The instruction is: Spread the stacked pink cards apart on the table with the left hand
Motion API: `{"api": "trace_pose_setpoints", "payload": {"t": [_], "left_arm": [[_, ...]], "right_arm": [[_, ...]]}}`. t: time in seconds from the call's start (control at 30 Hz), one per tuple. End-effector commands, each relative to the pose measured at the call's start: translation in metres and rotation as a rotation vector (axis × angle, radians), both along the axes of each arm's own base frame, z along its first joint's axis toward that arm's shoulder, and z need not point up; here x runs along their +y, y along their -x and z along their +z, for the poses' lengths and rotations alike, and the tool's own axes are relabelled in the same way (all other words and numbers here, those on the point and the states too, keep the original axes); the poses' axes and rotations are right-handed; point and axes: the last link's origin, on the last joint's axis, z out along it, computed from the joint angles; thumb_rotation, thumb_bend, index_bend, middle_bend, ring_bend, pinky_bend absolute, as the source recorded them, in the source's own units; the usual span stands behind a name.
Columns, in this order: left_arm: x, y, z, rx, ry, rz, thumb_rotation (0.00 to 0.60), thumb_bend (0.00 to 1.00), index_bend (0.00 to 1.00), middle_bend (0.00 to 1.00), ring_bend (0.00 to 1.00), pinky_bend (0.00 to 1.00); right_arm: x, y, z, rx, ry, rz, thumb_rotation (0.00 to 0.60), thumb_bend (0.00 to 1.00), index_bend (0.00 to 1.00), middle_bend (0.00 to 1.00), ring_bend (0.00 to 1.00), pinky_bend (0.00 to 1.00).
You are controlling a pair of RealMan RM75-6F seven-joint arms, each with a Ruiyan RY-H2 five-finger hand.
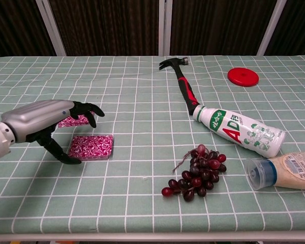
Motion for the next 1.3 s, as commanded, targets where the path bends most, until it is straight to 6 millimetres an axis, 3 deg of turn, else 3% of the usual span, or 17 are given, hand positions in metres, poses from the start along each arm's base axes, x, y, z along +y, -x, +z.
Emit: {"api": "trace_pose_setpoints", "payload": {"t": [0.03, 0.43, 1.3], "left_arm": [[-0.001, 0.0, -0.003, -0.004, -0.001, 0.006, 0.6, 0.1, 0.16, 0.29, 0.09, 0.21], [0.009, -0.001, -0.01, -0.001, -0.004, 0.032, 0.6, 0.1, 0.16, 0.31, 0.09, 0.21], [0.009, -0.002, -0.019, 0.0, -0.017, 0.031, 0.6, 0.15, 0.2, 0.37, 0.11, 0.21]], "right_arm": [[0.0, 0.0, 0.001, 0.0, 0.002, -0.001, 0.6, 0.15, 0.0, 0.0, 0.0, 0.0], [-0.001, -0.001, 0.001, 0.001, -0.001, -0.004, 0.6, 0.16, 0.0, 0.0, 0.0, 0.0], [0.0, 0.005, 0.002, -0.001, -0.006, -0.027, 0.6, 0.16, 0.0, 0.0, 0.0, 0.0]]}}
